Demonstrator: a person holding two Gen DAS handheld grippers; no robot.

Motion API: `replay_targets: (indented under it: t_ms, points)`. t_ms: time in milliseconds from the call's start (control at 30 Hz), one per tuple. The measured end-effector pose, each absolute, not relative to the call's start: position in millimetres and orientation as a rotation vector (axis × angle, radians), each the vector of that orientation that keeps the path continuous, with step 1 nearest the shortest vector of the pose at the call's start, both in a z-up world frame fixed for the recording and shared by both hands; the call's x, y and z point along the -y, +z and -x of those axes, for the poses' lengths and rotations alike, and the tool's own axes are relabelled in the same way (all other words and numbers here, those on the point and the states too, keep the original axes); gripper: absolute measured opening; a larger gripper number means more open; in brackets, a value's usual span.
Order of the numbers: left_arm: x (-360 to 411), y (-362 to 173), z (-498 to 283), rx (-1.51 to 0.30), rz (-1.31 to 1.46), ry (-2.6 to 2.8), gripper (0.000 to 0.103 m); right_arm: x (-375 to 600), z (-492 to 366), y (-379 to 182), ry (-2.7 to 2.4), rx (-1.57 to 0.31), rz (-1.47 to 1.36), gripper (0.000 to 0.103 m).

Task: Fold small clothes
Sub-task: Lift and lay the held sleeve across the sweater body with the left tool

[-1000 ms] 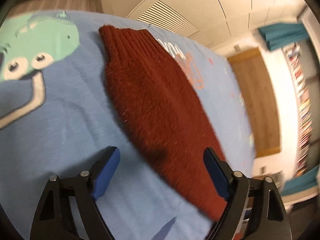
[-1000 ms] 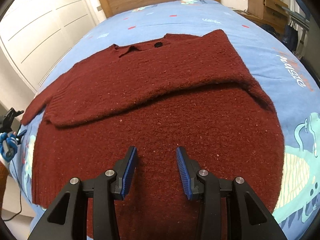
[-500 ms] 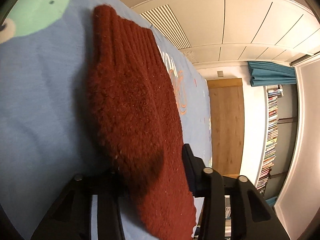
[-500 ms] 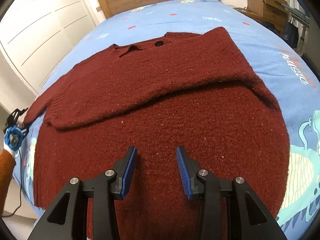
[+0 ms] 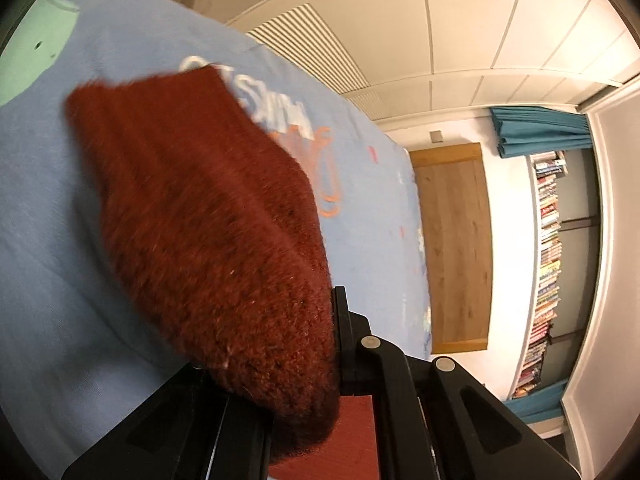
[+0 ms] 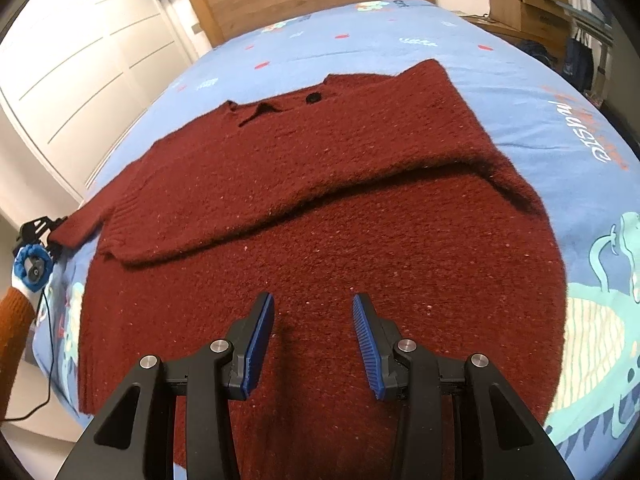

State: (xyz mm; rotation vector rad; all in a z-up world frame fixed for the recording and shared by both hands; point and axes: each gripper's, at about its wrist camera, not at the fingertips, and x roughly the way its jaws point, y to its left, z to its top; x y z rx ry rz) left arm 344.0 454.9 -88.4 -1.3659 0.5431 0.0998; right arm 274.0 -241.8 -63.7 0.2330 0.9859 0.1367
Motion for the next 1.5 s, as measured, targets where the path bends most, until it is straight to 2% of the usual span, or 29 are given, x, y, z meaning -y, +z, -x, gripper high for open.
replay_targets:
  t_ms: [367, 600, 900, 1200, 1500]
  points:
    - [-381, -25, -366, -0.53, 1.355, -0.065, 0.004, 267, -257, -39, 0.15, -0.914, -0.297, 0.042]
    - [-281, 23, -390, -0.572, 1.301, -0.254, 0.004, 286, -244, -20, 0.16, -0.858, -0.31, 0.042]
    - [-153, 49, -417, -0.678, 1.215, -0.442, 0.004, 318, -222, -20, 0.146, -0.845, -0.366, 0.042]
    - [-40, 21, -401, -0.859, 1.073, -0.527, 0.004, 354, -202, -19, 0.102, -0.823, -0.404, 0.042]
    - [51, -39, -346, -1.093, 0.659, -0.484, 0.004, 371, -192, -28, 0.083, -0.839, -0.434, 0.042]
